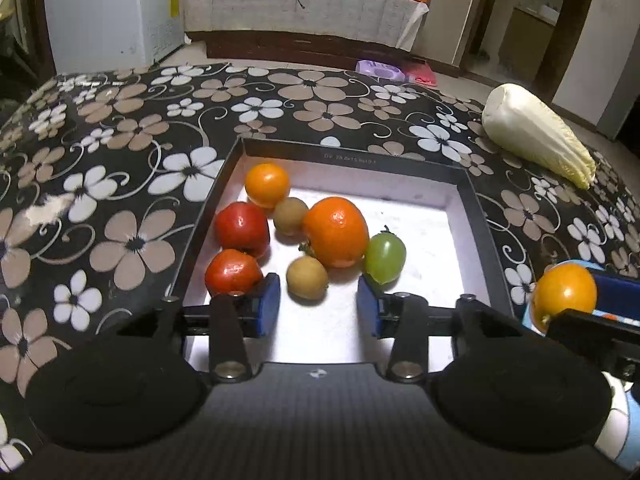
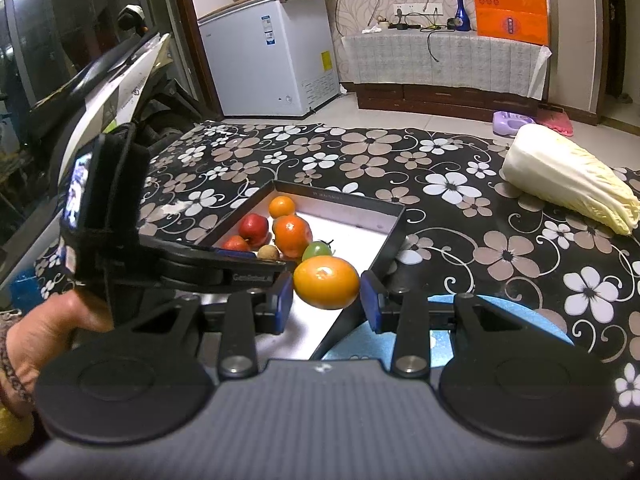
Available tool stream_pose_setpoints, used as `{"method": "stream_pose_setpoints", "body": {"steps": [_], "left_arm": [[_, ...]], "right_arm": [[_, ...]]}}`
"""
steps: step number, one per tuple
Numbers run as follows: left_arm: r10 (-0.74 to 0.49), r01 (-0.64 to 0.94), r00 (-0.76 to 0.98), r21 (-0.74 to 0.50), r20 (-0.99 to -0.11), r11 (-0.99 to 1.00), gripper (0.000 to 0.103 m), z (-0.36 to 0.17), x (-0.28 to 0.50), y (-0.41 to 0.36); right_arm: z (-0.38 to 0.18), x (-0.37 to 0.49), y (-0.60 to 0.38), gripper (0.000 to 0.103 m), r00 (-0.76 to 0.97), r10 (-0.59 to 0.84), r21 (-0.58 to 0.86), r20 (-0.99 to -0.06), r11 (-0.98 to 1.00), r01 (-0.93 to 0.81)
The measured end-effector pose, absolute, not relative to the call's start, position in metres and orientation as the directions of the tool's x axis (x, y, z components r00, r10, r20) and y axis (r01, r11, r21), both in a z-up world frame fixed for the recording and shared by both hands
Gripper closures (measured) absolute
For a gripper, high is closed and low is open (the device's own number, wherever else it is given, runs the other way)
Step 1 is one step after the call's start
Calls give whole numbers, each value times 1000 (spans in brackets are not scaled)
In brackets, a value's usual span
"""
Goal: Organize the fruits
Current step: 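Grasp the brown kiwi with the left tool while the right tool carries the tomato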
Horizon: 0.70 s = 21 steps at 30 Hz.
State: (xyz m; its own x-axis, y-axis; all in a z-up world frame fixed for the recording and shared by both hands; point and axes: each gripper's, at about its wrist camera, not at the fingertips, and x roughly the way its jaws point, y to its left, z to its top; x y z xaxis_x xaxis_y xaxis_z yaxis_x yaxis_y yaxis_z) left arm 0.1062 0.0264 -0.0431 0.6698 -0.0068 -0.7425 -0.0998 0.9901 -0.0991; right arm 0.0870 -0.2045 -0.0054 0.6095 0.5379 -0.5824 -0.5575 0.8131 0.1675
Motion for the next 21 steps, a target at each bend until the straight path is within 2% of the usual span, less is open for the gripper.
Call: {"method": "stream_pose_setpoints", "body": {"steps": [1,2,21], "left_arm": [[-2,-99,671,-92,-741,991,71,-43,107,26],[0,-97,672,-88,-741,991,75,-43,106,26],[-26,-35,679,-67,-734,997,75,-21,76,17]], "right_arm": [[-5,87,-205,63,610,538,167,-583,813,-558],[-5,87,-205,63,609,537,167,-583,813,-558],[-2,85,-206,63,612,543,165,-574,810,-563]]}}
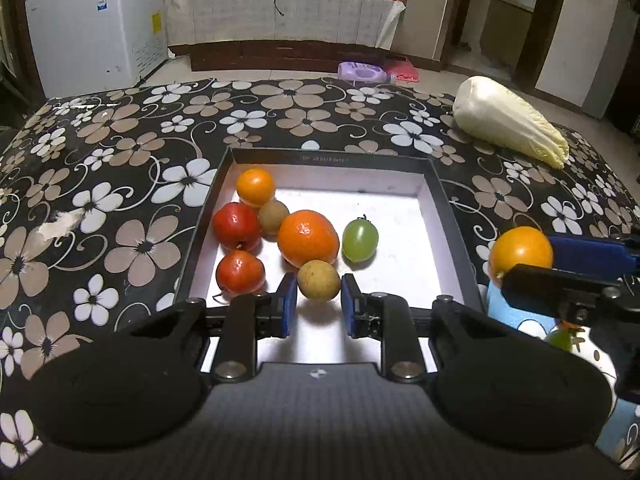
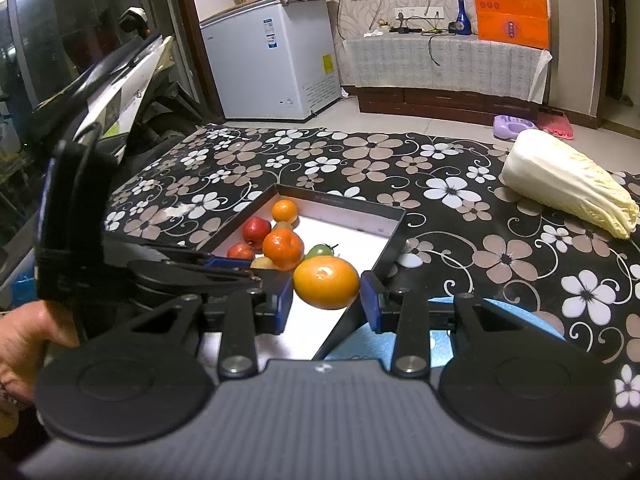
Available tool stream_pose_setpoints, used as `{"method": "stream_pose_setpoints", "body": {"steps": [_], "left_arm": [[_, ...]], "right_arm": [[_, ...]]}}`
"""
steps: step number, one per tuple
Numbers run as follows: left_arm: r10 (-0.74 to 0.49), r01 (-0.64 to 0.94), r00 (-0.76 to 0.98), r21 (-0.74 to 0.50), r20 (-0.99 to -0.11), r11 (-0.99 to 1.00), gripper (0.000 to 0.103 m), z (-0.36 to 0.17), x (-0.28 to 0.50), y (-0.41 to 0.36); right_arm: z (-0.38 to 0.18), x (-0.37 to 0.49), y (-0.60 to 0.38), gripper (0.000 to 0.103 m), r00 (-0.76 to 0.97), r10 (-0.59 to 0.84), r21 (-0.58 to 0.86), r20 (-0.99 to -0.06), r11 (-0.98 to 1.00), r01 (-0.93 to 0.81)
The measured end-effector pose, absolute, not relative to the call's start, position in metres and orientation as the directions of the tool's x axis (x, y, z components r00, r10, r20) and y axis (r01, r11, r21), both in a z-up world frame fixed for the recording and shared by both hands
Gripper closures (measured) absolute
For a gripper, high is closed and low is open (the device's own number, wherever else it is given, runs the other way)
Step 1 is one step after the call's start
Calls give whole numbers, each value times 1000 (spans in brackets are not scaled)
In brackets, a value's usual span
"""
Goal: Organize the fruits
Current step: 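Grasp the brown kiwi with the left tool while the right tool carries the tomato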
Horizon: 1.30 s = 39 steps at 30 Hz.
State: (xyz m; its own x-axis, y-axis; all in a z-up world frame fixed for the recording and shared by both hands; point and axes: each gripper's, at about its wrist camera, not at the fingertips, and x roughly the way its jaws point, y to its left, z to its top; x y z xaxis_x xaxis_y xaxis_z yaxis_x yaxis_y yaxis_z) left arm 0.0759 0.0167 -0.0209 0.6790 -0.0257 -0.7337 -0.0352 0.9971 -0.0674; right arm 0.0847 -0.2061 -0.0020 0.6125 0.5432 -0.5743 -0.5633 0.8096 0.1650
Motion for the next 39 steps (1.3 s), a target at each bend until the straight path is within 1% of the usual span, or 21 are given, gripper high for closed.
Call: {"method": "stream_pose_setpoints", "body": {"steps": [12,39], "left_arm": [[-17,-33,686,-55,-727,998,75,-11,67,15],[-50,13,704,-59,-708,998,75,-5,67,-9]], "right_arm": [[0,81,-205,63,605,560,172,-567,798,-577],[3,79,-226,63,623,547,182,-559,814,-552]]}}
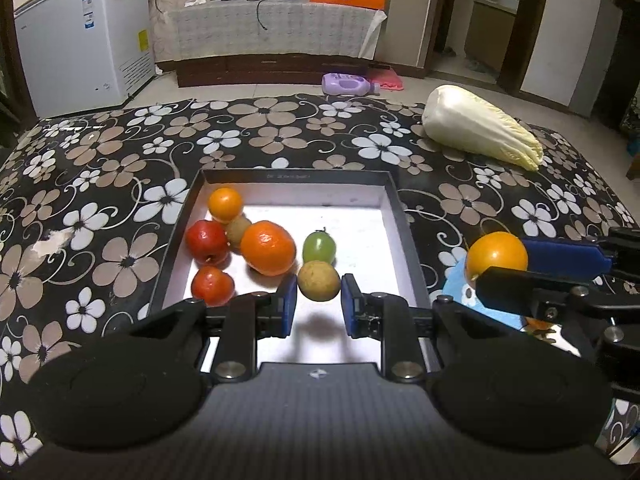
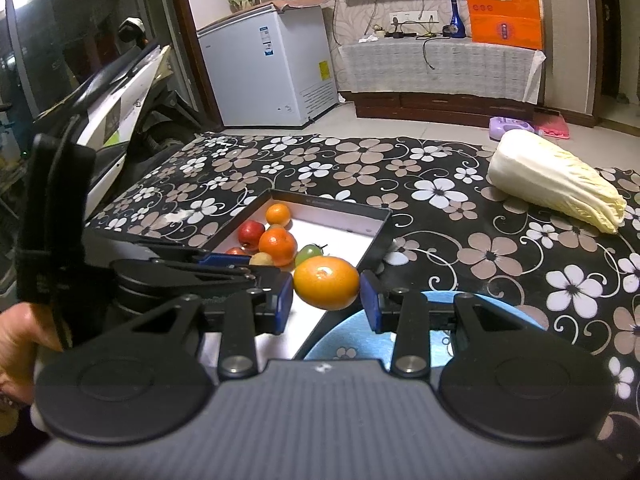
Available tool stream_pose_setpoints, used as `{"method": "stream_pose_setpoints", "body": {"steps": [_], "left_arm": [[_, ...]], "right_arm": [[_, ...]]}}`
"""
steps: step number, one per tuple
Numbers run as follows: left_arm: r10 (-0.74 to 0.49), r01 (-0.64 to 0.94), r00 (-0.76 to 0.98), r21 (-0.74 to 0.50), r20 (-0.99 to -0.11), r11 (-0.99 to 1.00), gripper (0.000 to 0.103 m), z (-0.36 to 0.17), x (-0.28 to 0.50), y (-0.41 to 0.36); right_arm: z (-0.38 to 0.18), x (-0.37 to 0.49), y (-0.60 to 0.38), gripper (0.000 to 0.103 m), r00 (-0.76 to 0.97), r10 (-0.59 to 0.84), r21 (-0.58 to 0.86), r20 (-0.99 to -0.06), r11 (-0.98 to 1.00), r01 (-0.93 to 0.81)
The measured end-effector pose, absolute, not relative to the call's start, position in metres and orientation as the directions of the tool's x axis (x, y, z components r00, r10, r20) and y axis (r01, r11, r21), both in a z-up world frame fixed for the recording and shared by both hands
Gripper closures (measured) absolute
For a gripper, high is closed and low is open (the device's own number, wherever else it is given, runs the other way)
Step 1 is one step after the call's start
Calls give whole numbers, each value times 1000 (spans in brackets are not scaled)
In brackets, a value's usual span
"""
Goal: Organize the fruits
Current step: 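Grasp the brown kiwi with the left tool while the right tool carries the tomato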
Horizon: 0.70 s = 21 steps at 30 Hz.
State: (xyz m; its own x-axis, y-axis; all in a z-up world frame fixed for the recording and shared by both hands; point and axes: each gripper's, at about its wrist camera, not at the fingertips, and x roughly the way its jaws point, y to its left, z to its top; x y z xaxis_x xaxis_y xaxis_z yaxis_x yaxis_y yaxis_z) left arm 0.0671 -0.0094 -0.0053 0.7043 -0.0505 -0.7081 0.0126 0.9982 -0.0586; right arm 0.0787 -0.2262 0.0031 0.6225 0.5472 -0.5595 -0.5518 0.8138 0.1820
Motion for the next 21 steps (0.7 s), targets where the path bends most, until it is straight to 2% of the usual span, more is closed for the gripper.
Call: {"method": "stream_pose_setpoints", "body": {"steps": [21], "left_arm": [[-102,73,719,-72,-687,995,75,0,66,-36]], "right_arm": [[3,77,-244,63,639,523,175,-564,832,-526]]}}
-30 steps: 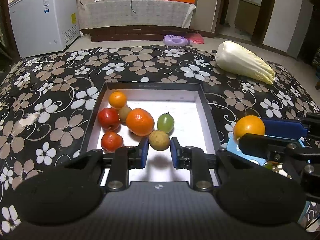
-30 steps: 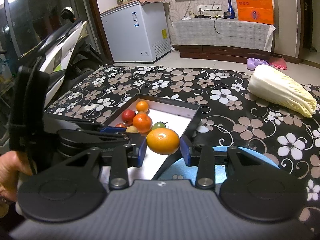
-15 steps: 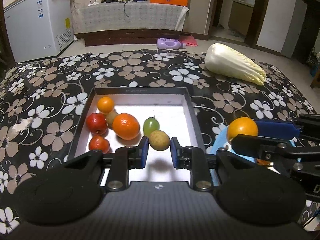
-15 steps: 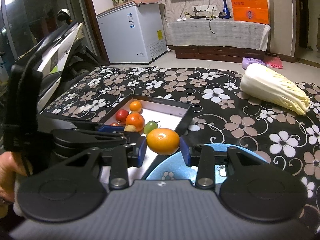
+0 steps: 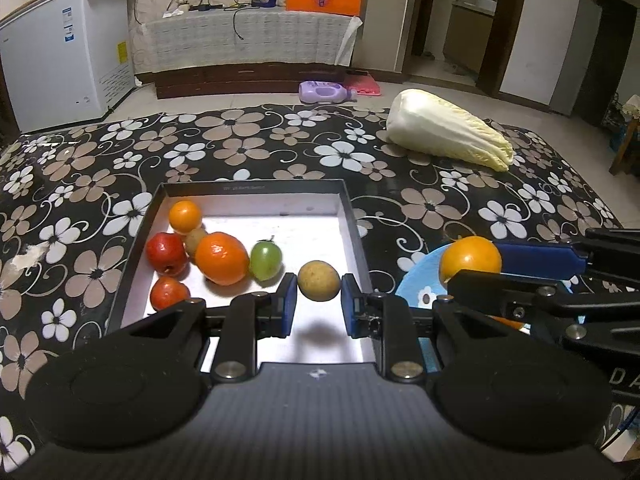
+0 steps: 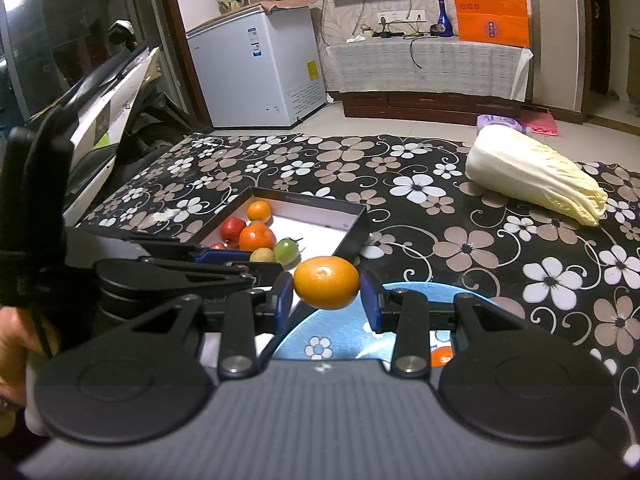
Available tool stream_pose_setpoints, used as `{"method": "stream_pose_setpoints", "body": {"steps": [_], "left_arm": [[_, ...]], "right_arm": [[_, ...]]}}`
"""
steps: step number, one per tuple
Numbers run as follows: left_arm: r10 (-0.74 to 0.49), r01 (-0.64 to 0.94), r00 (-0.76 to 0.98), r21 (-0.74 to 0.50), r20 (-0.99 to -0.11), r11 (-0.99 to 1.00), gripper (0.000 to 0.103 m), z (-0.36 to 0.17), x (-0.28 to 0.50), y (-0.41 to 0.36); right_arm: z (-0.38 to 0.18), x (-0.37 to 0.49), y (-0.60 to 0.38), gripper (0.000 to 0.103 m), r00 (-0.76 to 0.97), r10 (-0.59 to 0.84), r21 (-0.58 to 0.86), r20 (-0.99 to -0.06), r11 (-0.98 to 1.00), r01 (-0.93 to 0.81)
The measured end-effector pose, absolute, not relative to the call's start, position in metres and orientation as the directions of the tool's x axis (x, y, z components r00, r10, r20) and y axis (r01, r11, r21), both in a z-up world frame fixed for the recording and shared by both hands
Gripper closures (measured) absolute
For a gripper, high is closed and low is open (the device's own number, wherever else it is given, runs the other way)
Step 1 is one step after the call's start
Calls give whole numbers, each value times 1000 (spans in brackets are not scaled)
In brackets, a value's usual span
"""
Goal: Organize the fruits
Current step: 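Grasp the brown kiwi with the left tool while the right tool carries the tomato, then carry the kiwi with the left tool over the blue plate while the right tool holds the tomato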
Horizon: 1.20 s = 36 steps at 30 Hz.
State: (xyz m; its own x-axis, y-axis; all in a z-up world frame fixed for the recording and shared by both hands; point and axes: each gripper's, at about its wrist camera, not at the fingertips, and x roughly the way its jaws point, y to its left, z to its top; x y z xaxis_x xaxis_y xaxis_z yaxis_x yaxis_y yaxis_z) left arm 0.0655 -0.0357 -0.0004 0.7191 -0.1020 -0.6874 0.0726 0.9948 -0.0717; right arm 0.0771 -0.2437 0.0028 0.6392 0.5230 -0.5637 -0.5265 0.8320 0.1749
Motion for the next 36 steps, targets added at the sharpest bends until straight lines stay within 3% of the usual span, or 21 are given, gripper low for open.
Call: {"method": "stream_pose_setpoints", "body": {"steps": [36], "left_arm": [[-209,190,688,-105,-695,976,75,-13,72,-102]], "right_arm": [[-1,77,-300,63,686,445,168,-576,885,-434]]}}
